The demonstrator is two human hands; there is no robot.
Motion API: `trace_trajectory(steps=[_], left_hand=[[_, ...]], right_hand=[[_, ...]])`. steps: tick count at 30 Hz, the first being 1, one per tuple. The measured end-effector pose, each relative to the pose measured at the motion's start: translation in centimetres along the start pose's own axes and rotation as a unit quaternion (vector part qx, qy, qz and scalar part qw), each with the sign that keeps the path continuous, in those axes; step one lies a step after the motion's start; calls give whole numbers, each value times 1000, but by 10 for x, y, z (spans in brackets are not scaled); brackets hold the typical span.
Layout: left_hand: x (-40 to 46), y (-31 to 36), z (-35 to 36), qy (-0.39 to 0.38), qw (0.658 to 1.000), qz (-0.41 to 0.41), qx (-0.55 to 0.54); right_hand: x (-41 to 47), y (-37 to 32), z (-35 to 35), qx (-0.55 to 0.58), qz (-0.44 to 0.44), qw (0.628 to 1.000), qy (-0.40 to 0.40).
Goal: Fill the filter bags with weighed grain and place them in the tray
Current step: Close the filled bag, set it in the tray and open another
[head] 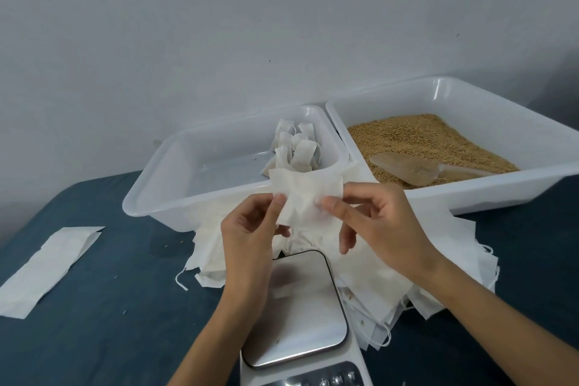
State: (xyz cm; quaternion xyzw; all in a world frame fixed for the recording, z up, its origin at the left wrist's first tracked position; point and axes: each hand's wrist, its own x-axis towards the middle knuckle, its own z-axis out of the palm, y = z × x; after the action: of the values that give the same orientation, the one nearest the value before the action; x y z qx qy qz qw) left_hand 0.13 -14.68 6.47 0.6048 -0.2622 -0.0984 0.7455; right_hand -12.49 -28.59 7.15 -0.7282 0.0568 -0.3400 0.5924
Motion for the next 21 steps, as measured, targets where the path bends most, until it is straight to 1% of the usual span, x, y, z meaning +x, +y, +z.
trace_trajectory(steps=[3, 6, 9, 14, 16, 17, 21], left_hand=[[2, 1, -2, 21, 1000, 7, 8], [0, 3, -1, 7, 1000, 14, 15], [-3, 3, 1, -14, 1000, 16, 19], [-1, 1, -2, -12, 1000, -6, 17], [0, 1, -2, -18, 999, -11, 26], [0, 1, -2, -16, 999, -11, 28], [1, 2, -3, 5, 1000, -11, 12]], right_hand=[[1, 0, -4, -33, -17, 998, 57], [1, -1, -6, -59, -24, 995, 81], [0, -2, -5, -61, -21, 996, 61], [-1, -7, -5, -1, 9, 1000, -25], [-2, -7, -3, -12, 10, 999, -43], [-3, -7, -1, -25, 2, 999, -35], [-3, -5, 0, -48, -28, 997, 47]])
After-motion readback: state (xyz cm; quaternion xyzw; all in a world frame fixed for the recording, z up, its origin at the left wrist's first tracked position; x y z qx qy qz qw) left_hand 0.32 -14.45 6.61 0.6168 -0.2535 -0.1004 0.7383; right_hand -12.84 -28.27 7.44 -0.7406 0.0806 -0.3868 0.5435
